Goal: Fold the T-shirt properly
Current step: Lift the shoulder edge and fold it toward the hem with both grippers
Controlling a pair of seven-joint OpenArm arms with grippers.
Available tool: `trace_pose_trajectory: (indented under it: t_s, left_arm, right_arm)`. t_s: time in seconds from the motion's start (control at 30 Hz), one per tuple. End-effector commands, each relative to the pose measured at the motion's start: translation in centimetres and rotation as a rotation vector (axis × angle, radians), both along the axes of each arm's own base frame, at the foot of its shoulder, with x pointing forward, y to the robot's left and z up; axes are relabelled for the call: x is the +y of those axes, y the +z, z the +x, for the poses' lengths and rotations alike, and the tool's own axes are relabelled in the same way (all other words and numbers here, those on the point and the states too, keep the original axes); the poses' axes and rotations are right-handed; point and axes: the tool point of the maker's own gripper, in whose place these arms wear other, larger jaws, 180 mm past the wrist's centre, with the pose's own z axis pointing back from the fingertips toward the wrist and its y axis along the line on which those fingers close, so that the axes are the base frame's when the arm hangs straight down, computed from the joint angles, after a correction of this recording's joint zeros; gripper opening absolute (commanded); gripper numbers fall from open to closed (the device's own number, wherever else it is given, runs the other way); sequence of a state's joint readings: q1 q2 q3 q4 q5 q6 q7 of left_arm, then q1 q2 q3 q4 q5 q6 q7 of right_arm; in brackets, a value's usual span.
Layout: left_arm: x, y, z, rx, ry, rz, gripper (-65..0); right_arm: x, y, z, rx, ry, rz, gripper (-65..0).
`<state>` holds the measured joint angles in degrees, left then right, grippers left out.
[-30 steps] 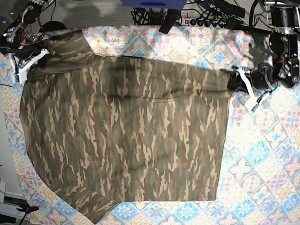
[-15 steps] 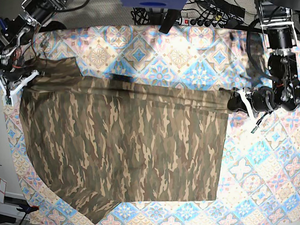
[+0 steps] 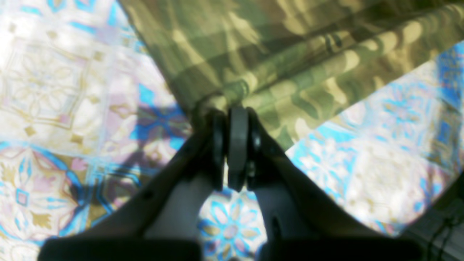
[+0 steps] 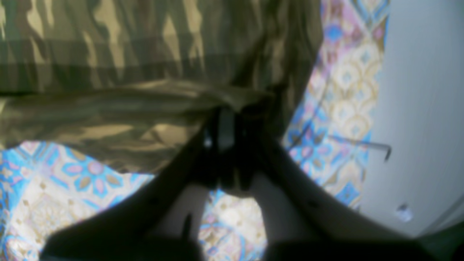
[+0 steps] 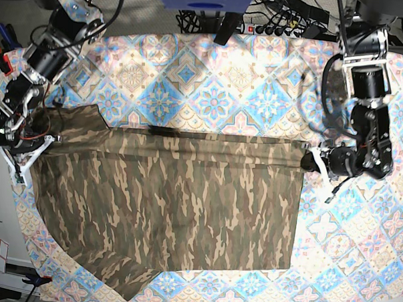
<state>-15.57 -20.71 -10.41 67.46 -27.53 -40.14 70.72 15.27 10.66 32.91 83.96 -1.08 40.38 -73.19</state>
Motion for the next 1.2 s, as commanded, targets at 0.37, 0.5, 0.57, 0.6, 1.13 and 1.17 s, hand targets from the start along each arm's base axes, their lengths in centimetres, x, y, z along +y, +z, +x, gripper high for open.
trace_pose_trajectory:
  t_s: [0.37,0.5,0.57,0.6,1.13,1.17]
  left_arm:
    - [-1.0,0.7,4.8,-0.070,0.002,0.096,-65.0]
    - [-1.4,-1.0,5.9,-0.034,0.029,0.054,-65.0]
    - [-1.9,-1.8,6.2,-0.023,0.049,0.008,-65.0]
    - [-2.0,-2.1,6.3,-0.022,0.059,-0.009,-65.0]
    - [-0.4,-1.1,9.5,-0.112,0.227,-0.054,-65.0]
    - [-0.4,-0.8,9.8,-0.118,0.226,-0.053,-65.0]
  right_arm:
    - [0.4,1.3,7.8,-0.062,0.089,-0.075,-63.9]
    - [0.9,1.8,9.9,-0.095,0.104,-0.058,-63.9]
    - [1.2,2.0,11.0,-0.120,0.116,-0.050,-63.9]
    - [1.4,1.9,11.4,-0.132,0.125,-0.046,-63.9]
    - [6.9,1.2,17.0,-0.334,0.205,0.170,-63.7]
    - [7.2,1.2,17.2,-0.340,0.208,0.183,-63.7]
